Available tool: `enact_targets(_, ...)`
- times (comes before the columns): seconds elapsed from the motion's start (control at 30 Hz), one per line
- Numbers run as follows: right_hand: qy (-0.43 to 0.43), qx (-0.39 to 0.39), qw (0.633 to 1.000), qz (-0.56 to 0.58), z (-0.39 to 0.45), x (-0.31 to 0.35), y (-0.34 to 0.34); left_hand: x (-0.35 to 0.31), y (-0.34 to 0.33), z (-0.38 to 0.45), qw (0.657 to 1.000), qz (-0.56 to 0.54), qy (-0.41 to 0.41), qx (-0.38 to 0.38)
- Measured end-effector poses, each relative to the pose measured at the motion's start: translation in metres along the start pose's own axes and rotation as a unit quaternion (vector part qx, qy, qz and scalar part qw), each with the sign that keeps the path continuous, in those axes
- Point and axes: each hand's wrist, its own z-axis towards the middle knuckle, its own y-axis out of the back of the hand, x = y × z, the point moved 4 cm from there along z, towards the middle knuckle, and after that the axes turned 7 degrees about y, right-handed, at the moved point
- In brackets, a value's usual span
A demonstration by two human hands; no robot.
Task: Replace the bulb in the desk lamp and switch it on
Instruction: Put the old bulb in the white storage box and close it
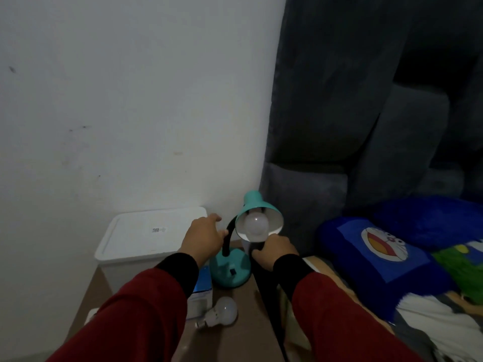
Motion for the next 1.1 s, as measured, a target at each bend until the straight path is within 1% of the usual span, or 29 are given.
enact_targets(0.1, 0.020, 0.035, 0.997, -0.071, -0.008, 0.008, 0.003, 0.020, 0.010, -0.013, 0.992, 0.118, 0.027, 0.042)
enact_targets(0.2, 0.050, 0.057, 0.991, -0.113, -0.013, 0.021, 0.001, 0.042, 0.027, -0.022, 0.979, 0.192, 0.051, 0.045)
enact_targets(0.33, 0.106, 0.092, 0.976, -0.169, -0.015, 0.043, -0.014, 0.071, 0.058, -0.034, 0.966, 0.250, 0.069, 0.019)
enact_targets(0.4, 0.147, 0.108, 0.967, -0.177, -0.015, 0.057, -0.027, 0.090, 0.070, -0.038, 0.959, 0.270, 0.081, 0.000)
enact_targets(0.53, 0.212, 0.094, 0.959, -0.163, -0.008, 0.080, -0.061, 0.136, 0.080, -0.042, 0.951, 0.291, 0.103, -0.013)
enact_targets(0.6, 0.230, 0.084, 0.961, -0.129, -0.002, 0.086, -0.076, 0.155, 0.079, -0.041, 0.953, 0.283, 0.109, -0.023)
enact_targets(0.73, 0.249, 0.044, 0.963, -0.089, 0.018, 0.096, -0.095, 0.186, 0.073, -0.027, 0.969, 0.216, 0.117, -0.025)
enact_targets(0.87, 0.231, 0.035, 0.972, -0.031, 0.039, 0.100, -0.106, 0.207, 0.060, -0.007, 0.987, 0.098, 0.130, -0.010)
enact_targets(0.97, 0.238, 0.031, 0.971, 0.005, 0.048, 0.102, -0.111, 0.216, 0.051, 0.003, 0.992, 0.019, 0.127, -0.006)
enact_targets(1.1, 0.244, 0.014, 0.969, 0.030, 0.058, 0.101, -0.119, 0.222, 0.046, 0.008, 0.993, -0.010, 0.115, -0.035)
